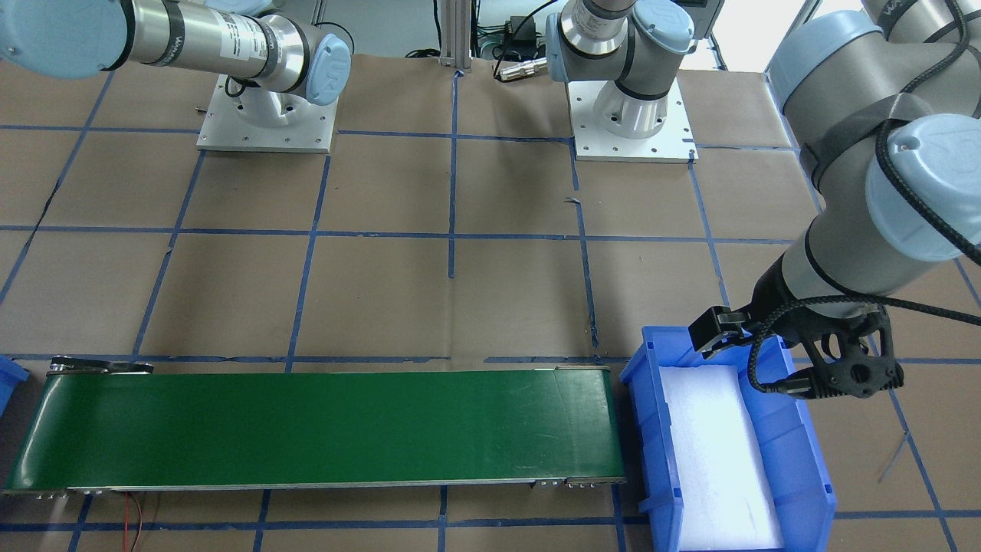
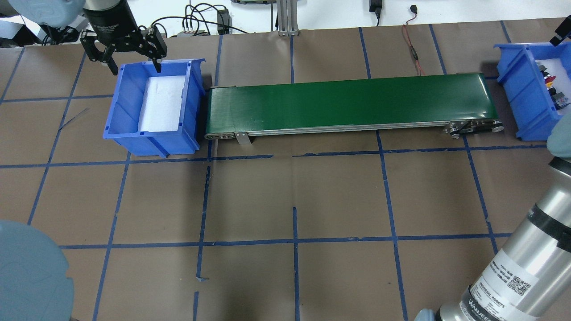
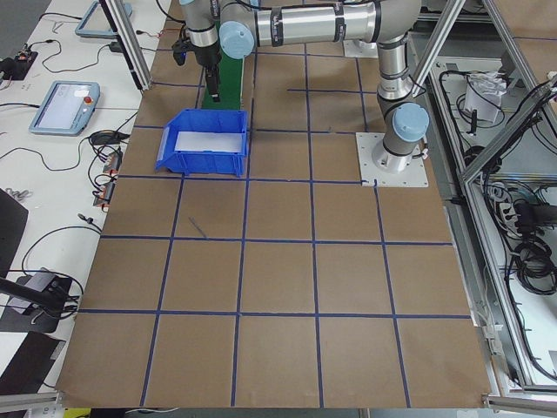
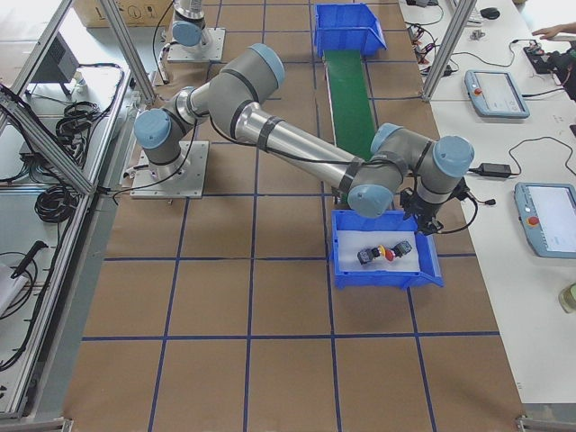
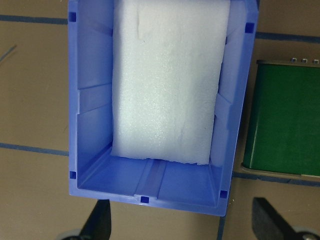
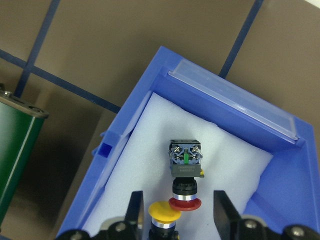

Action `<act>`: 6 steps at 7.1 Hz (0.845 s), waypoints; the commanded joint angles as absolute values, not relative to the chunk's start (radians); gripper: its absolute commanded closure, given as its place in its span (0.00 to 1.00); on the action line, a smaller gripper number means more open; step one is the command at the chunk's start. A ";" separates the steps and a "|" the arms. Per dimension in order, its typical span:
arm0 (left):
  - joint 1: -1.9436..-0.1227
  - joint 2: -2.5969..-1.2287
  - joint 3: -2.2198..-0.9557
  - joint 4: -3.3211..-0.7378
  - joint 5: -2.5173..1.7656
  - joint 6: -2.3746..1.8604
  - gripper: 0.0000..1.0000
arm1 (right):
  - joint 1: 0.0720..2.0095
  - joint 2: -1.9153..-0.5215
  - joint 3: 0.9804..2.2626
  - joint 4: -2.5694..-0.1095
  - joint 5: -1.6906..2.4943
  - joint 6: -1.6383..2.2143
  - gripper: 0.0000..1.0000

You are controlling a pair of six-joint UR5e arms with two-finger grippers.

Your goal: Transport two buttons from left to right

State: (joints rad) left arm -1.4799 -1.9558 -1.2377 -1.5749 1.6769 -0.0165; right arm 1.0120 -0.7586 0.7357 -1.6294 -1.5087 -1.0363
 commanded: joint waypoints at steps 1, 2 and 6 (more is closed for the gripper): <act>-1.479 -1.957 -1.238 -1.575 1.677 -0.017 0.00 | 1.102 -0.868 0.776 -1.620 -1.486 -1.028 0.39; -1.479 -1.957 -1.241 -1.575 1.677 -0.017 0.00 | 1.147 -0.886 0.785 -1.624 -1.485 -0.996 0.37; -1.477 -1.956 -1.238 -1.575 1.677 -0.017 0.00 | 1.385 -0.937 0.807 -1.638 -1.427 -0.660 0.12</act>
